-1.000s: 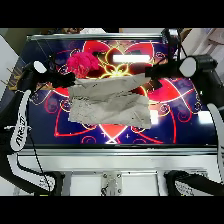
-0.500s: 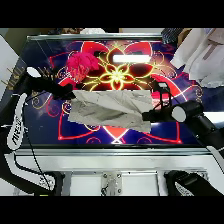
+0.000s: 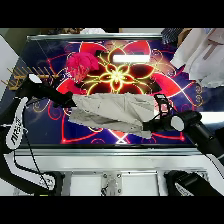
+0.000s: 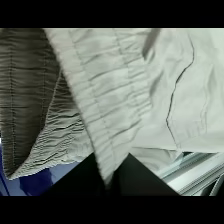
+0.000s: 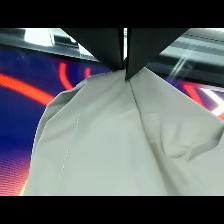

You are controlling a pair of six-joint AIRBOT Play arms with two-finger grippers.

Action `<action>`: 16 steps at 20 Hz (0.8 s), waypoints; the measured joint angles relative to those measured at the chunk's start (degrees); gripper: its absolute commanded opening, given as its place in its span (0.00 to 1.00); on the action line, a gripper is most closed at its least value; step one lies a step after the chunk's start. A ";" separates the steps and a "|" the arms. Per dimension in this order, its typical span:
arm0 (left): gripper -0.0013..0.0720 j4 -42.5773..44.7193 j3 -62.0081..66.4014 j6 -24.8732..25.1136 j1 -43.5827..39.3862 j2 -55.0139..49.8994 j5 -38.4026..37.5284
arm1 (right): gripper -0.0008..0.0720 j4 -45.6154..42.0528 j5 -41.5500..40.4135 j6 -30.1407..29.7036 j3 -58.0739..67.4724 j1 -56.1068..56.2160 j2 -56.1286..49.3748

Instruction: Fold the clothes and pants, and hang the long-sleeved shirts on hangers.

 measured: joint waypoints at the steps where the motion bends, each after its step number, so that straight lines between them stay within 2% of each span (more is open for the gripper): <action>1: 0.04 0.02 1.53 0.00 0.02 0.02 -0.76 | 0.02 0.00 0.20 0.17 1.14 0.00 1.51; 9: 0.04 1.86 7.76 0.63 -0.02 2.14 -5.27 | 0.02 1.07 5.86 2.78 4.61 0.26 9.46; 16: 0.04 6.80 -0.76 0.85 0.22 2.58 -5.79 | 0.02 1.20 6.84 3.65 -4.57 6.36 7.37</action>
